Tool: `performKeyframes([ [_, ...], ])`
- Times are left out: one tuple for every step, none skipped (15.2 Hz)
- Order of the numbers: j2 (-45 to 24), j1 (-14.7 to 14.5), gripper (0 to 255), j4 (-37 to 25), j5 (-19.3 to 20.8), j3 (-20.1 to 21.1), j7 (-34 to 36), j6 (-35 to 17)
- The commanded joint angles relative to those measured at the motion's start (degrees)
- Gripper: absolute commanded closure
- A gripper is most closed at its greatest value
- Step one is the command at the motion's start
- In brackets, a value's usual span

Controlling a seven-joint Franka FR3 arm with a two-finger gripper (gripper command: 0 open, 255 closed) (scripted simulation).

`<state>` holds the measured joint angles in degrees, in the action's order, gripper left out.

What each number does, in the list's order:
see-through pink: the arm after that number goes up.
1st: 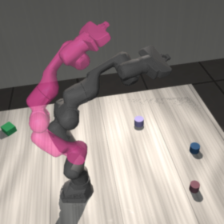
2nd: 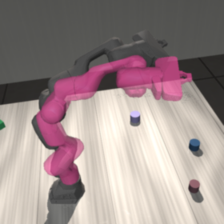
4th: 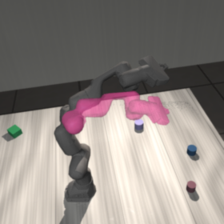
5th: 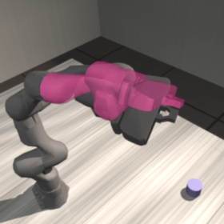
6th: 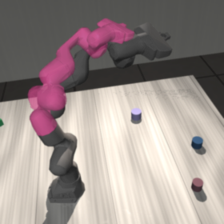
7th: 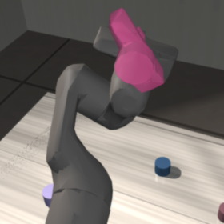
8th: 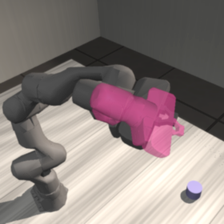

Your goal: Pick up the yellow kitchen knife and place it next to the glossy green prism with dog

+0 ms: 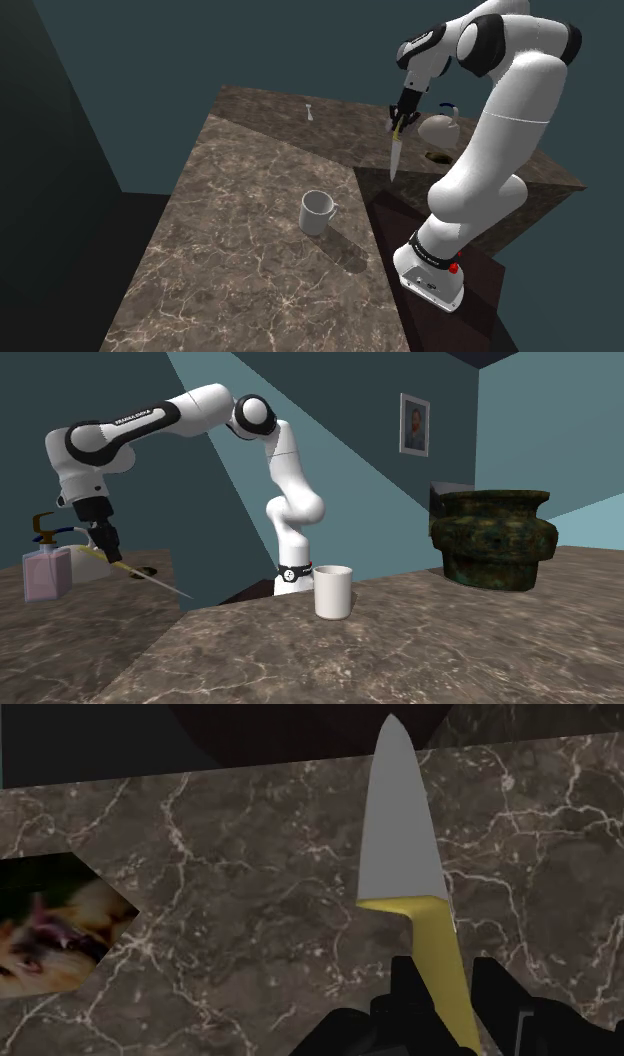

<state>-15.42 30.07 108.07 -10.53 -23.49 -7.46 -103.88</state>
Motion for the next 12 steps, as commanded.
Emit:
performKeyframes([
  [-2.3,0.9,255,-2.4,-0.6,-0.1,-1.2,0.5],
  [-2.7,1.0,255,-2.1,-0.8,-0.1,-1.4,-0.2],
  [-3.0,1.0,255,-1.8,-0.9,0.0,-1.5,-0.8],
  [-3.4,1.0,255,-1.5,-1.1,0.1,-1.7,-1.5],
  [-3.8,1.1,255,-1.2,-1.3,0.1,-1.8,-2.1],
  [-4.2,1.1,255,-0.9,-1.5,0.2,-2.0,-2.7],
  [-4.6,1.2,255,-0.6,-1.7,0.3,-2.1,-3.3],
  [-5.0,1.2,255,-0.4,-1.9,0.3,-2.3,-4.0],
  [-5.4,1.3,255,-0.1,-2.1,0.4,-2.5,-4.6],
  [-5.8,1.3,255,0.1,-2.3,0.5,-2.6,-5.2],
  [-6.2,1.4,255,0.3,-2.5,0.6,-2.8,-5.8],
  [-6.7,1.4,255,0.5,-2.7,0.7,-2.9,-6.4],
])
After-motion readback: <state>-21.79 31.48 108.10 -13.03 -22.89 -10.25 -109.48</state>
